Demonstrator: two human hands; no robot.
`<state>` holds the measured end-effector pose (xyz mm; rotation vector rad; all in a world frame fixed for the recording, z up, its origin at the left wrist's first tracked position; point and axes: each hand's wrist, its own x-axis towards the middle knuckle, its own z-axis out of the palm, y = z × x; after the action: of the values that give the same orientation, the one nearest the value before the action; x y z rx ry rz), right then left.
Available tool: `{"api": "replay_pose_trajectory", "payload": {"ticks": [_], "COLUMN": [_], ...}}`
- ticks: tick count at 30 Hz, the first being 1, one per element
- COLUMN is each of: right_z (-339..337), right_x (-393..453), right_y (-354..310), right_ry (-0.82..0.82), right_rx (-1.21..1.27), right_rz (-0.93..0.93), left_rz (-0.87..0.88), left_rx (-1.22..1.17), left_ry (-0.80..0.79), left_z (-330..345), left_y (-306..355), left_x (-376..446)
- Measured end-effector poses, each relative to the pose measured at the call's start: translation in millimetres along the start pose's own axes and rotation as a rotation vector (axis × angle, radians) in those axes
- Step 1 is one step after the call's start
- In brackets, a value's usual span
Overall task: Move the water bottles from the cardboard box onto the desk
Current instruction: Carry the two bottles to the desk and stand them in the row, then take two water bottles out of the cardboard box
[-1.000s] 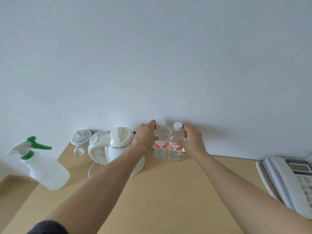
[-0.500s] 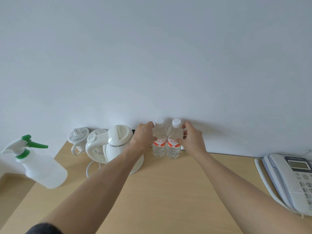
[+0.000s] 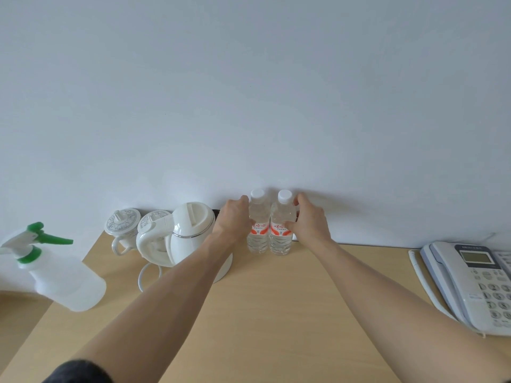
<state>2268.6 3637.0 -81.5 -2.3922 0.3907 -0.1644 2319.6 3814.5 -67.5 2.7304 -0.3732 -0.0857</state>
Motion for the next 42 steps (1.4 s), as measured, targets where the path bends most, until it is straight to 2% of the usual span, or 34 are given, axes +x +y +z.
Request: {"api": "replay_pose_trajectory", "payload": {"ticks": [11, 16, 21, 32, 37, 42], "right_z": [-15, -35, -60, -125, -168, -223], "right_x": [-12, -17, -30, -85, -137, -218], "right_y": [-7, -7, -11, 11, 50, 106], "right_ry": [-0.020, 0.012, 0.091, 0.185, 0.241, 0.303], "right_rx": [-0.167, -0.195, -0.224, -0.320, -0.320, -0.300], "right_rz": [0.053, 0.096, 0.098, 0.172, 0.247, 0.345], "left_rz": [0.025, 0.029, 0.174, 0.501, 0.602, 0.695], "left_rx": [0.107, 0.164, 0.140, 0.198, 0.286, 0.277], "left_ry": [0.008, 0.226, 0.373, 0.257, 0.159, 0.051], "left_z": [-12, -43, -67, -55, -33, 6], "left_y": [4, 6, 30, 134, 206, 291], "left_x": [-7, -7, -3, -32, -63, -126]}}
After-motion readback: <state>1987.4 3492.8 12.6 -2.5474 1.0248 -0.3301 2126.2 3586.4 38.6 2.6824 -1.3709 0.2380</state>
